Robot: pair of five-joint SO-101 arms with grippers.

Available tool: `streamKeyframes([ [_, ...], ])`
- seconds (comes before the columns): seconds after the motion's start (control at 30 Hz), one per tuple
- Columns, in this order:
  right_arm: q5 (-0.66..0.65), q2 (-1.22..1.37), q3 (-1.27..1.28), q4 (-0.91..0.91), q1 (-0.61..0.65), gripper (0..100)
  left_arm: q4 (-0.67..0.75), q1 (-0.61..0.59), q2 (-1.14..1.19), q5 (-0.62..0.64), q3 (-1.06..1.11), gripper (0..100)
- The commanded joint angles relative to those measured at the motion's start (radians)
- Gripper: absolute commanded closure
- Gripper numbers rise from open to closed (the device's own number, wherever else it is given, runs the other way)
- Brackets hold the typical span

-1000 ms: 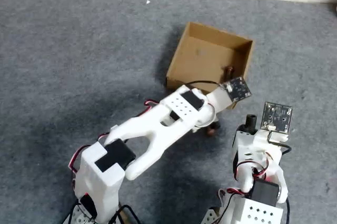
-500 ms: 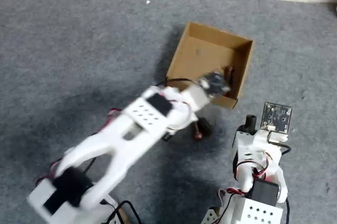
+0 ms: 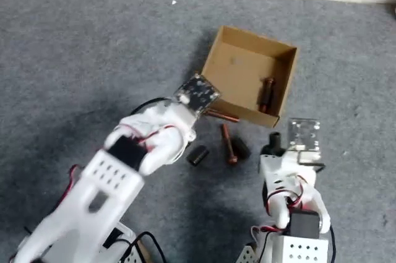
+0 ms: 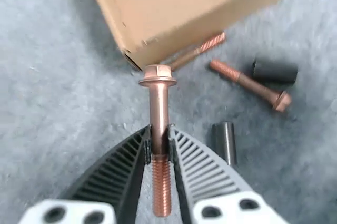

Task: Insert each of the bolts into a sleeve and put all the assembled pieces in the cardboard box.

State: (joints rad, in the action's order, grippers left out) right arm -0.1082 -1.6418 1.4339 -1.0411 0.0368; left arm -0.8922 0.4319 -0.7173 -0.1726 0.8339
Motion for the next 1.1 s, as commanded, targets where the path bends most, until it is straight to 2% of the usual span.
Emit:
streamKeyframes([
  [0.0,-0.002,-0.013,-0.019,0.025,0.099,99.3,-0.014,-0.025,-0.193,0.018,0.050,100],
  [0.13,-0.084,-0.005,-0.013,0.025,0.228,99.3,-0.072,-0.102,-0.223,0.017,0.111,99],
  [0.3,-0.097,-0.004,-0.022,0.027,0.372,99.3,-0.078,-0.237,-0.223,-0.017,0.193,99],
  [0.5,-0.091,0.005,-0.068,0.122,0.510,99.3,-0.078,-0.269,-0.223,-0.075,0.295,99],
  [0.57,-0.086,0.041,-0.073,0.139,0.522,99.3,-0.078,-0.268,-0.223,-0.075,0.328,97],
  [0.7,0.012,0.131,-0.065,0.182,0.522,99.3,-0.078,-0.269,-0.223,-0.075,0.374,86],
  [1.07,0.017,0.191,-0.005,0.194,0.453,99.3,-0.084,-0.269,-0.180,-0.075,0.343,86],
])
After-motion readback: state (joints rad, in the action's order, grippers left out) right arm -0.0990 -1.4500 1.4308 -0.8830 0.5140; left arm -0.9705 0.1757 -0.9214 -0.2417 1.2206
